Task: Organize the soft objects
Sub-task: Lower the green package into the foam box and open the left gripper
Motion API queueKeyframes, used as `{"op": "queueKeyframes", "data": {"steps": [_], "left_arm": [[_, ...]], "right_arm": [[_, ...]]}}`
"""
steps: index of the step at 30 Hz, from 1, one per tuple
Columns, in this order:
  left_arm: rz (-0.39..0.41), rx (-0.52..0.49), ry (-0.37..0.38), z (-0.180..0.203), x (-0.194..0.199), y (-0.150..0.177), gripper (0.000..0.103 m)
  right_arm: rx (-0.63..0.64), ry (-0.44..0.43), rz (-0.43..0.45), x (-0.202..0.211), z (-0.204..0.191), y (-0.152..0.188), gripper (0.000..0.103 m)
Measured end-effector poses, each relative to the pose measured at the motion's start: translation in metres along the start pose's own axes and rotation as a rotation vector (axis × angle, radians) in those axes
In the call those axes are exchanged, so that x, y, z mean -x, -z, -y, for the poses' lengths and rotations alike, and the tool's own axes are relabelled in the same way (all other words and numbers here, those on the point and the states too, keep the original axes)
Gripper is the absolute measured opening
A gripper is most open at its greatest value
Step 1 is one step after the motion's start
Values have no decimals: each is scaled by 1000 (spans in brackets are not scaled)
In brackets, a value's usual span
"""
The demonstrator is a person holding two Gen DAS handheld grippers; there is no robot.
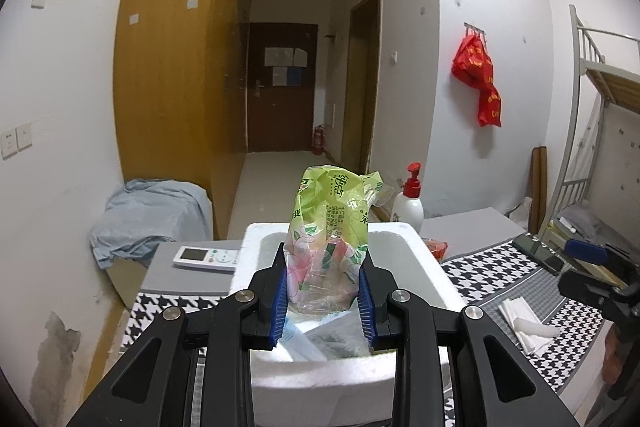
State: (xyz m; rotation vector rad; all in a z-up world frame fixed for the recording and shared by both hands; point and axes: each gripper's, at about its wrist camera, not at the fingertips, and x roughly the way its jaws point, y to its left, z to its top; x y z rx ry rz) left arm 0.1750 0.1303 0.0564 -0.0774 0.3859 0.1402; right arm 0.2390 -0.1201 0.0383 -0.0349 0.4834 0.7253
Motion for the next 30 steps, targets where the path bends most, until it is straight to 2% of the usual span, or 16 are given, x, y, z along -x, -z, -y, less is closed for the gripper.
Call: {"op": "queueKeyframes", "data": {"steps": [10,13,15,17,20,23,30], "left_arm": [[-36,-20,6,13,-19,-2,31],[-43,-41,2,18,-23,-4,34],[-44,-44,1,21,-25,-5,45],[-29,-43,-15,23,-24,-5,71],[5,-50,-33,26,-19,-5,94],[36,-58,-41,29,-13,-3,101],[64,-58,-33,31,1,-3,102]], "right_arm": [[-39,47,-7,7,26,10,102],[-48,55,-7,10,31,14,102],[-52,59,-7,11,33,15,102],[-55,64,-8,12,35,17,102],[-62,70,-8,13,39,17,102],[-69,73,-3,15,40,18,102],[-67,84,10,25,40,20,102]]}}
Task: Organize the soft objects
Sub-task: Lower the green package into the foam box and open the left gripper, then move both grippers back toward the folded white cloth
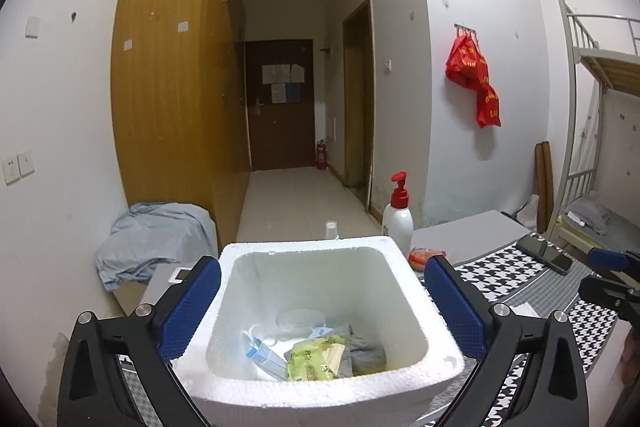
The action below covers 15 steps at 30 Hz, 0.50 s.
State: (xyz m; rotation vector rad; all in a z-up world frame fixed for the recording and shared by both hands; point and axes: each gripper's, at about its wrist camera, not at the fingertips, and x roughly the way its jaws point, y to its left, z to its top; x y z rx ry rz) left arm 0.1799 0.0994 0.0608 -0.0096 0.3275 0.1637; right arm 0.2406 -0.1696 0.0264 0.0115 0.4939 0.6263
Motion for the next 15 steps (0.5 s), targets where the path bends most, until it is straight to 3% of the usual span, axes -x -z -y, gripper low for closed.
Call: {"op": "queueKeyframes", "data": {"steps": [15], "left_arm": [[36,13,34,8,42,0,102]], "right_arm": [[12,11,39,33,-8,3,102]]}}
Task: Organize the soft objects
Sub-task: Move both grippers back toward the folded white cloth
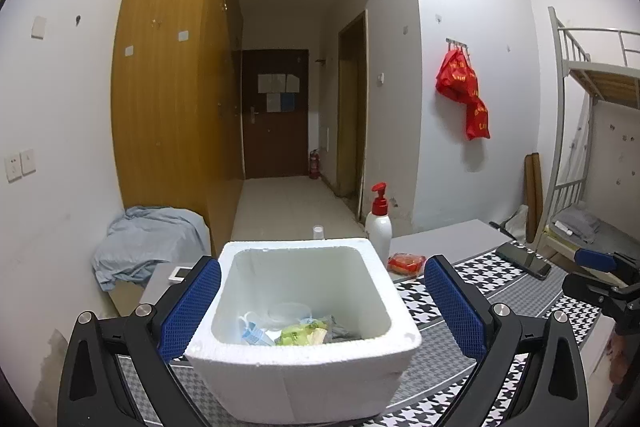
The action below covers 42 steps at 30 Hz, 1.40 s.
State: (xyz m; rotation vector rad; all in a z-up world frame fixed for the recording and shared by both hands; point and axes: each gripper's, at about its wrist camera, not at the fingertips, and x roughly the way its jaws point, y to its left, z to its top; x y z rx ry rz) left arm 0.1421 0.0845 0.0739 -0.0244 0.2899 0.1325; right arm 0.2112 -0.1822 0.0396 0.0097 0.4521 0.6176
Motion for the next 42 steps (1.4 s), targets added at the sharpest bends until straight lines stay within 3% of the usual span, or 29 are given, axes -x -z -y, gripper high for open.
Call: {"op": "queueKeyframes", "data": {"steps": [25,42], "left_arm": [[43,4,69,28,62,34,102],[22,-7,109,38,75,65,102]], "right_arm": [[22,136,89,52,-16,30,102],[30,153,88,62,-27,49,102]]}}
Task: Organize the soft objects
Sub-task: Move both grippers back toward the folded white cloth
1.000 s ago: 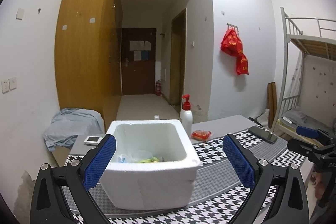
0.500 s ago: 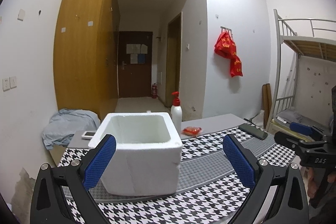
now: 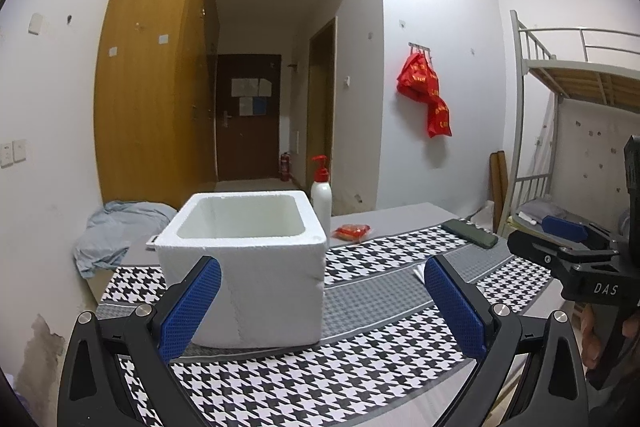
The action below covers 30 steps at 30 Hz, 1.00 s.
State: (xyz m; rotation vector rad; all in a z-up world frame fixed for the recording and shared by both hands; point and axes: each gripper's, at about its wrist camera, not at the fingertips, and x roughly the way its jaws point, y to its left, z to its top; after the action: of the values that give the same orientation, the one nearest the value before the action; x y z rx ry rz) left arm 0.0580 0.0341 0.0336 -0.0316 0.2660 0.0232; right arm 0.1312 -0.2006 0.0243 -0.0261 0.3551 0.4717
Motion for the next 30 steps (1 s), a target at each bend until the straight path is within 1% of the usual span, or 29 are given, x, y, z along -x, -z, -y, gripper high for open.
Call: {"op": "queueKeyframes", "data": {"steps": [12,16,24,30], "left_arm": [[-35,-8,51,16,-15,7,102],[-50,-18,72,25,-25,10,102],[-91,-26,139,45,-46,18,102],[-75,-25,156,54,-53,22,102]], "right_arm": [[-18,38,-11,0,16,7,102],[-34,73,-13,2,28,10,102],[-53,153,-45,6,52,20,102],[-76,184,-69,1,68,28,102]]}}
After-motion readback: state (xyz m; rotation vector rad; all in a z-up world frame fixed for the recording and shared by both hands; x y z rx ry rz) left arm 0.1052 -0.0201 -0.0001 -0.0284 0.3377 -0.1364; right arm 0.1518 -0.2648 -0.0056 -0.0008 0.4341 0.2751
